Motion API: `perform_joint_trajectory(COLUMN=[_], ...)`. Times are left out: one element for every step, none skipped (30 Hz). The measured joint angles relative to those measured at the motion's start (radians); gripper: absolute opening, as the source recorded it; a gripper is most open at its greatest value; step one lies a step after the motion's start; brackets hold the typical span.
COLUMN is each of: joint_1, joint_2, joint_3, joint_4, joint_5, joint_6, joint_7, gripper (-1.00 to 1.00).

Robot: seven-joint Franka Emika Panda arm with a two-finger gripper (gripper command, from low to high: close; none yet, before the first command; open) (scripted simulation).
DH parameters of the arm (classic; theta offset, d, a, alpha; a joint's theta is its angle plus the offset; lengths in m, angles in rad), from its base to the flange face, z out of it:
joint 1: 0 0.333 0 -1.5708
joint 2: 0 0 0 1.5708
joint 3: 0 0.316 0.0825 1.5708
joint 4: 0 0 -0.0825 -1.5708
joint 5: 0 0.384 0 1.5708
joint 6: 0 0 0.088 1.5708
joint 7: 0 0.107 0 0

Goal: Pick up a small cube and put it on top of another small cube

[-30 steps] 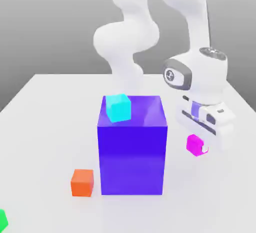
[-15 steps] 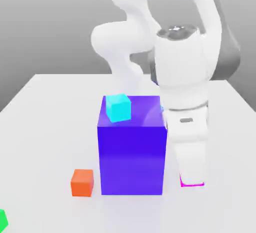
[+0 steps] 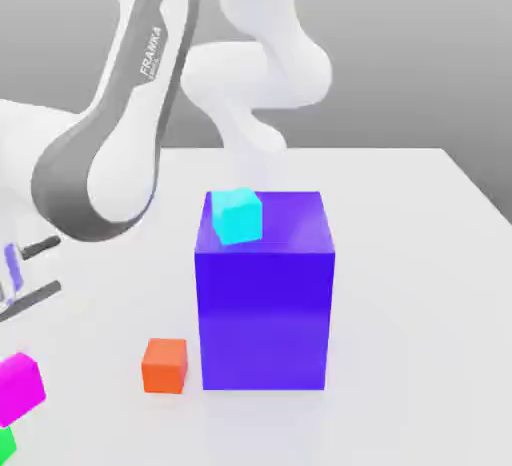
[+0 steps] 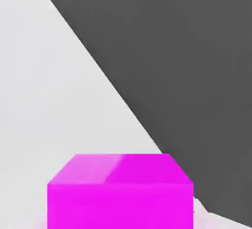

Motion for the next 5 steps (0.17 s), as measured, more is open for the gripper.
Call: perform_joint_trajectory(joint_1=[0.0,0.0,0.0,0.0,0.0], joint_2=[0.0,0.0,0.0,0.0,0.0], joint_3=[0.0,0.0,0.0,0.0,0.0], joint_4=[0.0,0.0,0.0,0.0,0.0], joint_5=[0.0,0.0,0.0,0.0,0.0], joint_6=[0.0,0.0,0.0,0.0,0.0], joint_7=[0.0,0.0,0.0,0.0,0.0], gripper=[1.0,1.0,1.0,1.0,1.0])
